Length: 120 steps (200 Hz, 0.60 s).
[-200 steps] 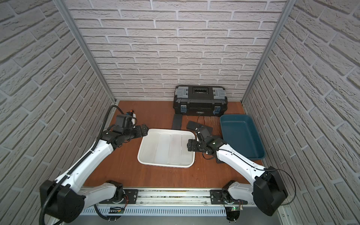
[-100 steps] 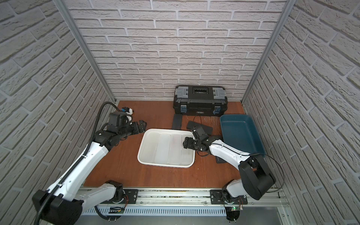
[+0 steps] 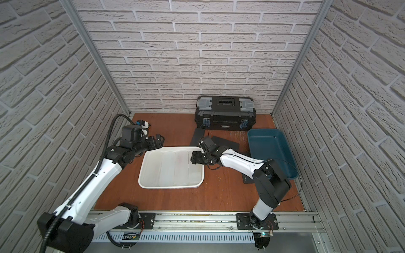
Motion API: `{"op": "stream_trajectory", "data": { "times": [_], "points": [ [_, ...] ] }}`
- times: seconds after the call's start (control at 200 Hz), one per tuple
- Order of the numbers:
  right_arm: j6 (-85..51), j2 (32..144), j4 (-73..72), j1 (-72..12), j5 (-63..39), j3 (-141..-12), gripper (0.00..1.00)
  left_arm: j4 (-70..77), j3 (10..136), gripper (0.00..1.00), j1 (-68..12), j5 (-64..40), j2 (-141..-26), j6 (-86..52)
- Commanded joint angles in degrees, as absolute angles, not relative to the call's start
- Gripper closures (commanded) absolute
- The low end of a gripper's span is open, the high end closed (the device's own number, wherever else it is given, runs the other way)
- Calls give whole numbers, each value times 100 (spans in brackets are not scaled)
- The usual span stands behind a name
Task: Place the pencil cases by color into the storage box
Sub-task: Move the storage box to the center of the board.
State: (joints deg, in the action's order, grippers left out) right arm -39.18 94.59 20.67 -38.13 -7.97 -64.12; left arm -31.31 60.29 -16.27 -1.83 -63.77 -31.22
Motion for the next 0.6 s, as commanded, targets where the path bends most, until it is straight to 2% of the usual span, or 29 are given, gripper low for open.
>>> {"op": "stream_trajectory", "data": {
  "times": [0.0, 0.25, 0.595],
  "points": [
    [-3054, 9074, 2568, -3722, -420, -6736, 14, -2870, 6022, 2, -1582, -290, -6403, -3030],
    [-1045, 8679, 3741, -2998, 277, -7218, 9, -2747, 6159, 2, -1586, -501, -6616, -2975],
    [1319, 9320, 3943, -1692, -1082, -7893, 5, -2326, 6117, 2, -1814, -1028, -6828, -3082]
  ]
}}
